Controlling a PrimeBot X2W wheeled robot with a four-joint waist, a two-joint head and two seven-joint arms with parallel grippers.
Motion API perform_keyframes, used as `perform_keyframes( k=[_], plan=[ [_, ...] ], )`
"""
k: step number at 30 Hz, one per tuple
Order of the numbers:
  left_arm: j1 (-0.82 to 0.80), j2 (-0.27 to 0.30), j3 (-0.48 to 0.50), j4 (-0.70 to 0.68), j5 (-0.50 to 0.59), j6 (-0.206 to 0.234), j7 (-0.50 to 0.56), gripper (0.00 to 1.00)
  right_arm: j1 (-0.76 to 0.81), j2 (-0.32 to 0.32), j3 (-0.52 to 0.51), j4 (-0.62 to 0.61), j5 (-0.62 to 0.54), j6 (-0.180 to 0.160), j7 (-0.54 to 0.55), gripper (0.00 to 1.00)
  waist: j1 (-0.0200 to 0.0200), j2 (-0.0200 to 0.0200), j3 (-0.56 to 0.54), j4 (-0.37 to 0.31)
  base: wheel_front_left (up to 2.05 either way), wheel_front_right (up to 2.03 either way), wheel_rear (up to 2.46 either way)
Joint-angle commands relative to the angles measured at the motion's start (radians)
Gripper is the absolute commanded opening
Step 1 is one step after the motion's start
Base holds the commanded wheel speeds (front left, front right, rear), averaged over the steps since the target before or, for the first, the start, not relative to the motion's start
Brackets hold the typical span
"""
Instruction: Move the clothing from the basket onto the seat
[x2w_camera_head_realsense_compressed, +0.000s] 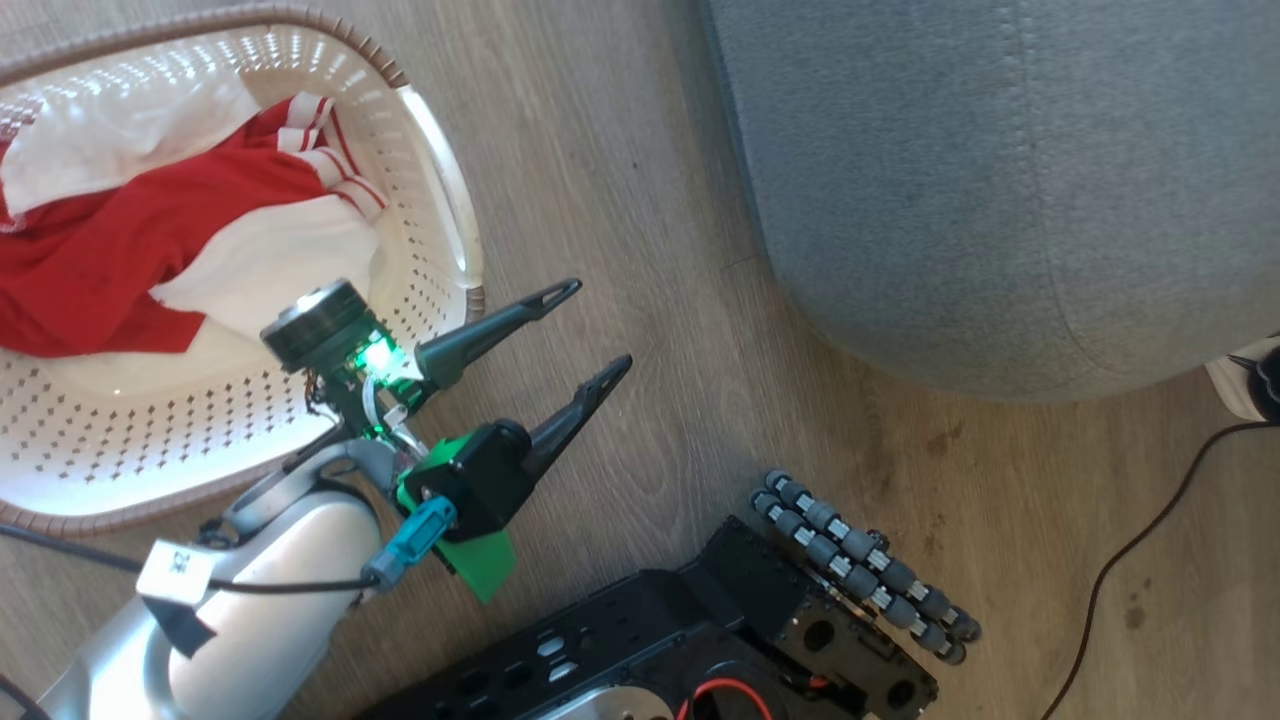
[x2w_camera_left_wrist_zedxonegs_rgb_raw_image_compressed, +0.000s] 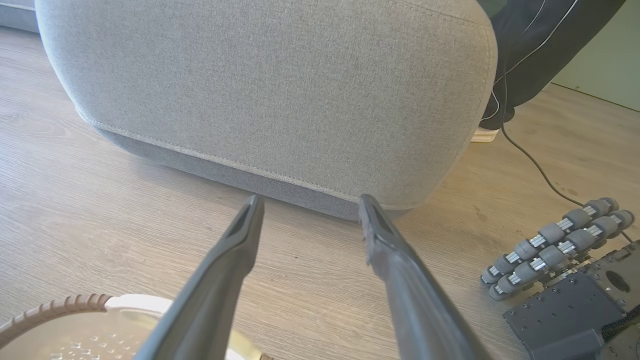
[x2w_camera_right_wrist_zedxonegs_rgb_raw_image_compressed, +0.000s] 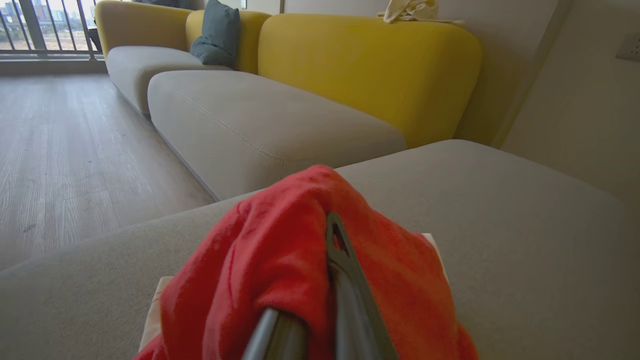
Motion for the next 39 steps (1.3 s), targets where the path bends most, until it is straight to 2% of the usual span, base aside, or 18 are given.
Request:
perform_keyframes(
  k=[1,5,11,12,13,14,25,33,39],
  plan=[
    [-0.012,-0.002,0.026,-0.034,-0.004,0.005,-0.005,1.0,-0.02,-0.024,0.027,-0.005,-0.005,0.0,0.001,0.0,-0.0001,0.0,0.008,0.007,0.0,0.0,0.0],
    [-0.02,-0.003,0.027,-0.033,-0.002,0.007,-0.005,1.0,-0.022,-0.02,0.102,0.07,0.005,0.0,0.001,0.0,-0.0001,0.0,0.012,0.014,0.0,0.0,0.0],
    [-0.03,-0.014,0.023,-0.03,-0.002,0.011,-0.005,1.0,-0.027,-0.035,0.143,0.139,0.026,0.0,0.001,0.0,-0.0001,0.0,0.008,0.017,0.0,0.0,0.0],
    [-0.031,-0.015,0.022,-0.029,-0.002,0.011,-0.005,1.0,-0.028,-0.041,0.146,0.144,0.025,0.0,0.001,0.26,-0.0001,0.0,0.007,0.016,0.0,0.0,0.0],
    [-0.032,-0.017,0.02,-0.028,-0.002,0.011,-0.005,1.0,-0.027,-0.047,0.147,0.142,0.021,0.0,0.001,0.75,-0.0001,0.0,0.006,0.016,0.0,0.0,0.0],
    [-0.034,-0.019,0.019,-0.026,-0.002,0.011,-0.005,1.0,-0.027,-0.049,0.146,0.145,0.02,0.0,0.001,1.0,-0.0001,0.0,0.004,0.016,0.0,0.0,0.0],
    [-0.04,-0.062,-0.002,-0.006,-0.013,0.005,-0.005,1.0,0.006,-0.064,0.221,0.158,-0.011,0.0,0.001,1.0,-0.0001,0.0,-0.089,0.022,0.0,0.0,0.0],
    [-0.015,-0.139,-0.006,0.016,-0.047,0.002,-0.005,1.0,0.041,-0.096,0.413,0.25,-0.023,0.0,0.001,1.0,-0.0001,0.0,-0.25,0.033,0.0,0.0,0.0],
    [0.029,-0.194,0.024,0.017,-0.061,0.002,-0.005,1.0,0.05,-0.127,0.538,0.275,0.022,0.0,0.001,1.0,-0.0001,0.0,-0.396,0.053,0.0,0.0,0.0]
  ],
)
